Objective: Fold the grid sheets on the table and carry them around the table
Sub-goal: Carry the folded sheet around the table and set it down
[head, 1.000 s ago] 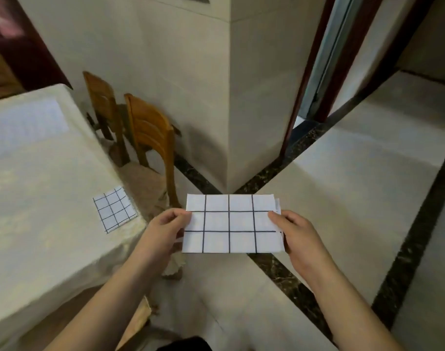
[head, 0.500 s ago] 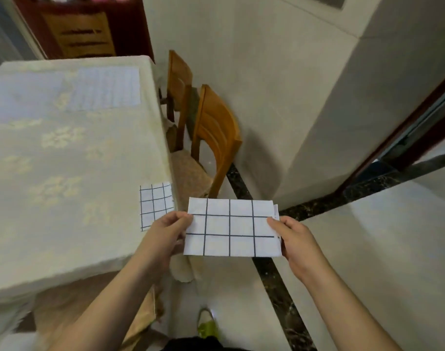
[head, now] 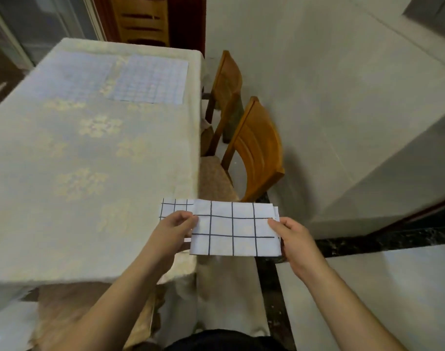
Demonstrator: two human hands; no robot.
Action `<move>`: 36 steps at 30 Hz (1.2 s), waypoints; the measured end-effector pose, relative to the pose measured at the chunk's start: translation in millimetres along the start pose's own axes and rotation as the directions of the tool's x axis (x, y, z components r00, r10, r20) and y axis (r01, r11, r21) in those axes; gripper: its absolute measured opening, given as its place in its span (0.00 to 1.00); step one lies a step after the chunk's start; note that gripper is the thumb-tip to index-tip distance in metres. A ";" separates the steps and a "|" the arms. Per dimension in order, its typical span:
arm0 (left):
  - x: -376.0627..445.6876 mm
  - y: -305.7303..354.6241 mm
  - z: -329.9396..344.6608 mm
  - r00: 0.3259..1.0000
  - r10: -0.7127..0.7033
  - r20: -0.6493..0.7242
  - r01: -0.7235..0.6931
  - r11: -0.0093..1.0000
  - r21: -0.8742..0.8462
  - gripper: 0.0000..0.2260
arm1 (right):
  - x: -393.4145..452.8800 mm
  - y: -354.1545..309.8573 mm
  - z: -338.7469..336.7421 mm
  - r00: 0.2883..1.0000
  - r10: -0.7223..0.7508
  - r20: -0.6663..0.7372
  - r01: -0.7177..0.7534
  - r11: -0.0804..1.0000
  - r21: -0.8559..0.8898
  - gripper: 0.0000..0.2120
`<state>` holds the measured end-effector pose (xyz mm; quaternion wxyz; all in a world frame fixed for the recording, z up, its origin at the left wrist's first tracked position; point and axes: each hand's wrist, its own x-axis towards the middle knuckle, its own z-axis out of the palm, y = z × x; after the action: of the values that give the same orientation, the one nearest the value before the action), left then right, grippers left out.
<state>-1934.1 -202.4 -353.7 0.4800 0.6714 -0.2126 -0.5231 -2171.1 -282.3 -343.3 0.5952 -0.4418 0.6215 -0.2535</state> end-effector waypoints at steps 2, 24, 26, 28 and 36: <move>10.1 1.0 4.3 1.000 -0.006 -0.029 0.005 1.000 -0.027 0.06 | 18.7 -8.5 -0.2 0.999 -0.004 0.042 0.005 1.000 -0.021 0.07; 32.5 -32.9 63.8 0.810 -0.206 -0.549 0.057 0.959 -0.276 0.05 | 198.4 -59.7 25.5 0.778 0.075 0.624 0.157 0.938 -0.308 0.07; 29.2 -46.1 57.8 0.770 -0.241 -0.591 0.059 0.949 -0.310 0.05 | 200.4 -61.0 43.9 0.740 0.083 0.668 0.202 0.919 -0.338 0.06; 28.6 -60.9 52.1 0.734 -0.284 -0.617 0.076 0.937 -0.341 0.06 | 201.8 -61.3 64.7 0.706 0.090 0.702 0.249 0.897 -0.365 0.07; 27.5 -100.6 40.2 0.686 -0.373 -0.625 0.080 0.892 -0.446 0.07 | 202.9 -49.8 127.8 0.647 0.086 0.757 0.455 0.753 -0.475 0.08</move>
<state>-1982.4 -195.8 -454.3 0.5757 0.7318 0.1767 -0.3191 -2015.6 -452.0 -426.9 0.5792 -0.7422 0.3196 0.1075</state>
